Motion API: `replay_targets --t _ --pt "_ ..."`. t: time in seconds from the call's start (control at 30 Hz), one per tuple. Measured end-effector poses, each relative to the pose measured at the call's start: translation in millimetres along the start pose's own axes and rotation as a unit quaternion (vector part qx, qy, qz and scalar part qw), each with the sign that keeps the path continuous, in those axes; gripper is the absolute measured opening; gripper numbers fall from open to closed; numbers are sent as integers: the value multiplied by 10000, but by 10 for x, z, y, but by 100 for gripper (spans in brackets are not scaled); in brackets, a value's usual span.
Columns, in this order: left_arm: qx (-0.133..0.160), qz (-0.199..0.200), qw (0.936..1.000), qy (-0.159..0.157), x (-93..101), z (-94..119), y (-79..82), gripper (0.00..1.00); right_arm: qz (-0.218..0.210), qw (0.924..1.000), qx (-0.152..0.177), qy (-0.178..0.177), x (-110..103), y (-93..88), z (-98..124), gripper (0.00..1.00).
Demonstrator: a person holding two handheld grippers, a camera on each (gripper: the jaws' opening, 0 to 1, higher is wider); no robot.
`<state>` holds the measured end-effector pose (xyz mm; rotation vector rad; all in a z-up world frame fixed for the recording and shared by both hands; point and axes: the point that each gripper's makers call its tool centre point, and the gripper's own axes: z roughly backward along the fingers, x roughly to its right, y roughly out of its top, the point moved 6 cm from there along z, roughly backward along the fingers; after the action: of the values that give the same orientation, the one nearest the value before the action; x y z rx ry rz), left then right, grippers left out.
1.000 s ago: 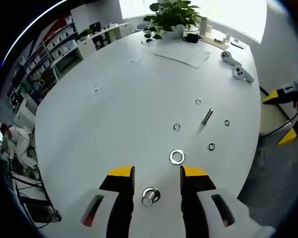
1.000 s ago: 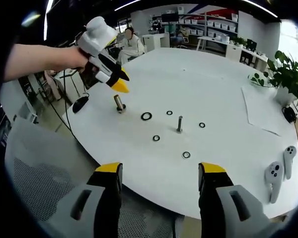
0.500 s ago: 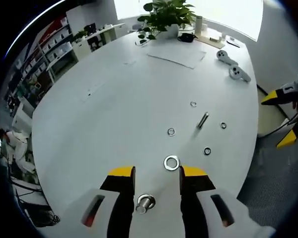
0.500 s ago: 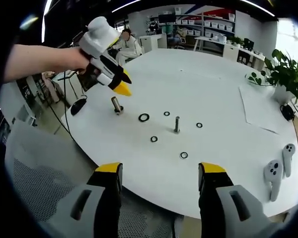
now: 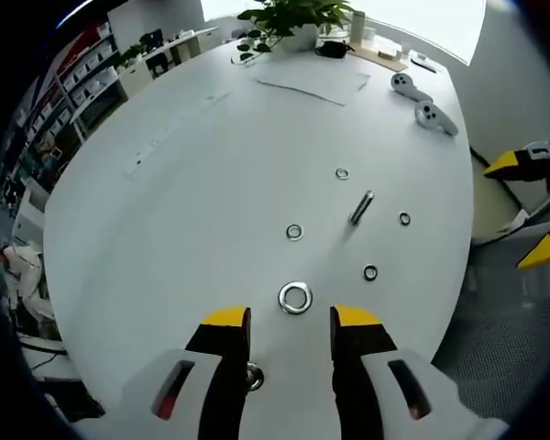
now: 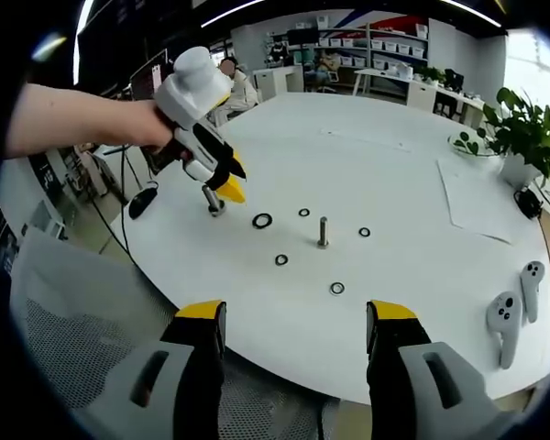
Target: Place the washer onto the threaded stud by aligning its center hole with the stud, sliding it down to the base, and recovering from edge contact or off-axis alignment until the washer reaches the visible bottom stop.
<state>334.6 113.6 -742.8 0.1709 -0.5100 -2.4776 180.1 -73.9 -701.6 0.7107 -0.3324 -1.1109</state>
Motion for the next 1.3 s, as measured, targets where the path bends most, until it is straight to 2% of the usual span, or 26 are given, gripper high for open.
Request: replay_targets --t 0.17,0.43,0.77,1.0,1.13,1.2,1.3 --pt "-293 203 9992 -179 56 -150 -54 32 -9 10000 -12 -11 7 -6 -2 64" --pt "-523 149 9984 -124 73 -340 -82 32 -7 10000 -27 12 1 -8 -6 64" --pt "-705 360 9968 -140 39 -578 -102 32 22 10000 -56 38 -7 -21 -11 64" --pt "-860 272 9959 -112 37 -656 -124 31 -19 10000 -33 48 1 -16 -4 64" --pt "-831 218 9963 -36 -3 -671 -76 28 -15 10000 -11 68 -4 -9 -4 64" --pt "-844 -5 9964 61 -10 -678 -68 27 -9 10000 -17 75 -8 -9 -3 64" --pt "-796 -30 9968 26 22 -684 -43 26 -23 10000 6 76 -6 -2 -1 64"
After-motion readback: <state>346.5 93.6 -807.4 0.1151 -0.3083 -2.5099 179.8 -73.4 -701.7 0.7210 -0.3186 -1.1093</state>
